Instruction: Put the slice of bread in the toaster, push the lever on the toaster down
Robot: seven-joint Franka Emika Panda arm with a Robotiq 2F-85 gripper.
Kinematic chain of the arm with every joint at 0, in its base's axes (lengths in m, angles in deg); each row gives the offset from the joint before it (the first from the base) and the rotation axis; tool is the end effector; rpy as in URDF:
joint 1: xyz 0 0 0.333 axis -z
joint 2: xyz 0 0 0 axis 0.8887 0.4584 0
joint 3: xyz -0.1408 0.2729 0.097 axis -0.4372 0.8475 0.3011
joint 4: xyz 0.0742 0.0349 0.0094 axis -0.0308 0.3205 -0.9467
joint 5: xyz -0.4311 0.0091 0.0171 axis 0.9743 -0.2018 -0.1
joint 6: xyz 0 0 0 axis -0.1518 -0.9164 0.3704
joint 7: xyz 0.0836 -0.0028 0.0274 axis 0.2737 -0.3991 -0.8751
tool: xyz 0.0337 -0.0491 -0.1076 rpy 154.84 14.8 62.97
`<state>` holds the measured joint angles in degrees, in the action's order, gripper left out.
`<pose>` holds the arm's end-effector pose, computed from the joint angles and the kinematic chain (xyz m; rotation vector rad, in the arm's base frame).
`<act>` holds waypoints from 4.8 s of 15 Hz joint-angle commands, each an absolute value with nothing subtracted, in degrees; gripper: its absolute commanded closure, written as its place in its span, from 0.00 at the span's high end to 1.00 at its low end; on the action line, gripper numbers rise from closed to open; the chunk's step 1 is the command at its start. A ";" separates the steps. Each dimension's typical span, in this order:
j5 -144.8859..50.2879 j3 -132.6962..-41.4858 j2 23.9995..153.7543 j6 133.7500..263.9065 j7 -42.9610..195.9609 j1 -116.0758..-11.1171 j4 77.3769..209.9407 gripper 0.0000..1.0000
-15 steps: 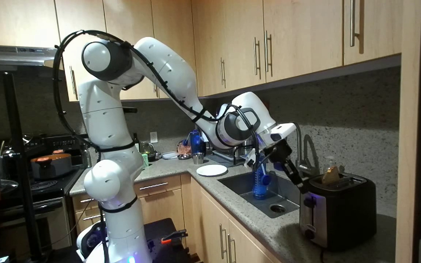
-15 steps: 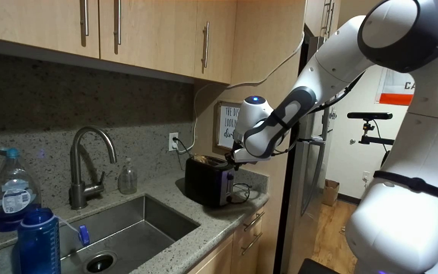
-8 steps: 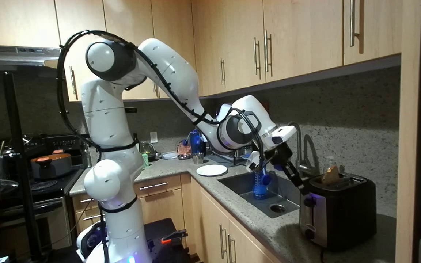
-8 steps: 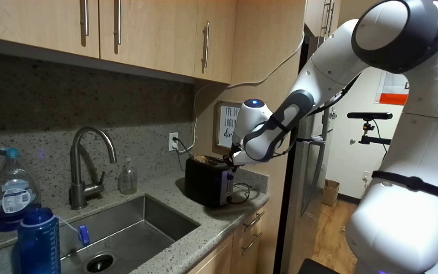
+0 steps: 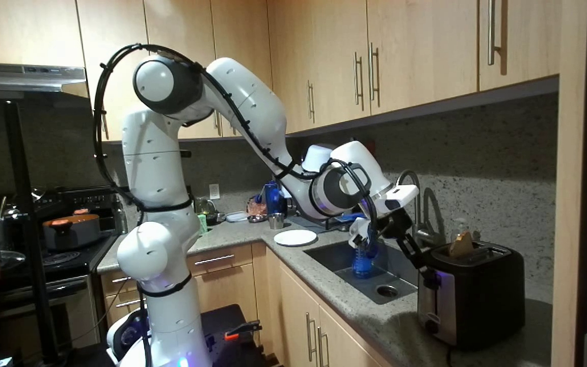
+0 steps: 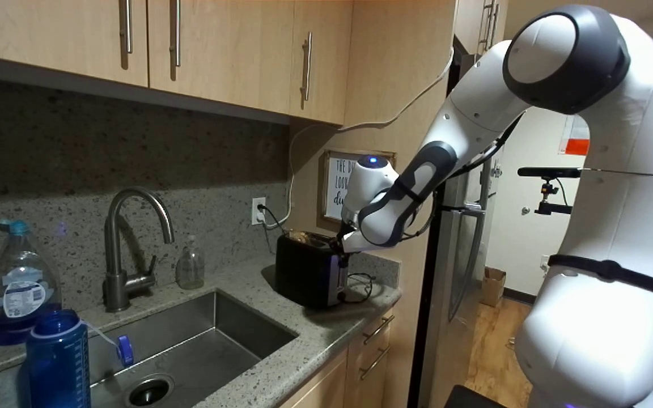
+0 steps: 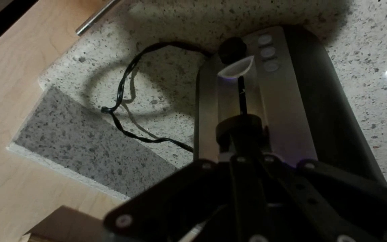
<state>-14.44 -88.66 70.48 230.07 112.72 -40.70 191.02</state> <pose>0.4976 -0.2231 0.3247 2.6836 -0.8644 0.7190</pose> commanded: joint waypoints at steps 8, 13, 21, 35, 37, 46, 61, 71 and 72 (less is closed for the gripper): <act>-14.38 -88.56 72.81 230.07 112.73 -40.75 189.79 0.01; -14.34 -88.56 72.81 230.07 112.73 -40.75 189.78 0.00; -17.02 -87.47 72.94 227.28 111.42 -41.92 189.52 0.00; -14.10 -88.22 74.82 227.70 113.98 -41.62 192.49 0.00; -14.71 -88.32 75.81 227.24 113.87 -41.60 191.92 0.00; -19.84 -92.20 72.05 221.69 110.69 -46.08 190.04 0.00; -27.53 -93.31 69.94 216.27 106.40 -48.26 184.61 0.00; -33.78 -93.29 69.68 214.09 101.78 -48.46 184.38 0.00; -33.70 -93.28 69.68 213.93 101.94 -48.44 184.35 0.00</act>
<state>-31.92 -92.93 70.09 215.75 103.54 -47.57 184.94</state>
